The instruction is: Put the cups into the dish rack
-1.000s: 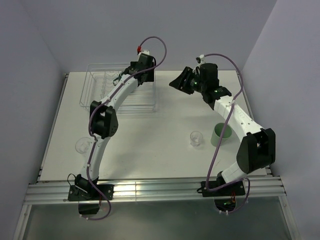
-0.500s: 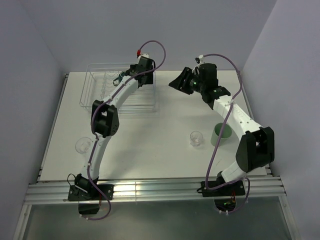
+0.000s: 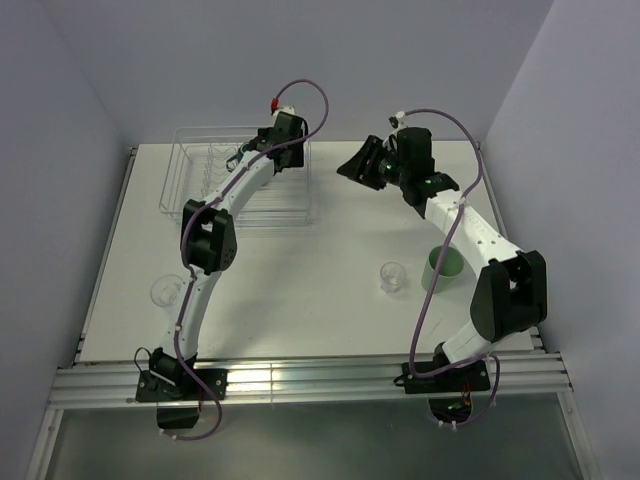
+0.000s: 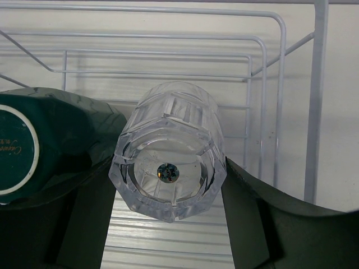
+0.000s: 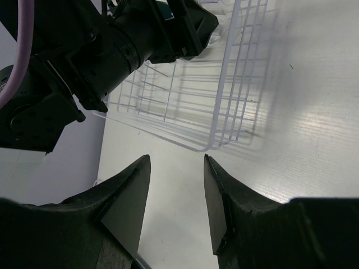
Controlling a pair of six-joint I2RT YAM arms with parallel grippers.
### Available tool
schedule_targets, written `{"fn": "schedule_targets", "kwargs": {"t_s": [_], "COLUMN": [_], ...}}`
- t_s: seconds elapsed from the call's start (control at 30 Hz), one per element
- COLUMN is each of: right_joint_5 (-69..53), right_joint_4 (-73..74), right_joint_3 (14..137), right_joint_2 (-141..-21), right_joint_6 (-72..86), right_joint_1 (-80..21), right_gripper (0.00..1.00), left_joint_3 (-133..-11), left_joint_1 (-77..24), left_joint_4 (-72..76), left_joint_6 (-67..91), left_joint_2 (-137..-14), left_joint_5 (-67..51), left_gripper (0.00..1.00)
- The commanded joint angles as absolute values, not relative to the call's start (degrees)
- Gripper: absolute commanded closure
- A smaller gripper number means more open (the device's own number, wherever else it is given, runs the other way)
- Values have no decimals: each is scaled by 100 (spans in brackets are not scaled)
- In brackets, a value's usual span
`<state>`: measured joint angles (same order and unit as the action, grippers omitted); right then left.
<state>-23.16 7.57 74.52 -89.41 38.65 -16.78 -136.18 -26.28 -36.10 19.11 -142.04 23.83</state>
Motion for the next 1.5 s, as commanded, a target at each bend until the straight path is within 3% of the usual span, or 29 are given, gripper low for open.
{"fn": "schedule_targets", "kwargs": {"t_s": [0.0, 0.07, 0.33, 0.8, 1.47], "right_joint_5": [-2320, -2312, -2312, -2329, -2303], "right_joint_4": [554, 571, 606, 562, 536], "right_joint_3": [7506, 7532, 7567, 7532, 7462], "right_joint_2": [-9026, -9044, -9105, -9123, -8991], "right_joint_6": [3779, 3762, 3753, 3744, 3718], "right_joint_1": [-1731, -1740, -1749, -1758, -1784], "right_gripper": [50, 50, 50, 50, 50], "left_joint_3": [-13658, -13658, -13632, -13544, -13315], "left_joint_1": [-2602, -2610, -2610, -2610, -2918], "left_joint_4": [-3314, -3305, -3270, -3182, -2944], "left_joint_6": [1819, 1819, 1811, 1749, 1476], "left_joint_2": [-14229, -14238, -14238, -14151, -13052], "left_joint_5": [2355, 2347, 2233, 2162, 2311], "left_gripper": [34, 26, 16, 14, 11]}}
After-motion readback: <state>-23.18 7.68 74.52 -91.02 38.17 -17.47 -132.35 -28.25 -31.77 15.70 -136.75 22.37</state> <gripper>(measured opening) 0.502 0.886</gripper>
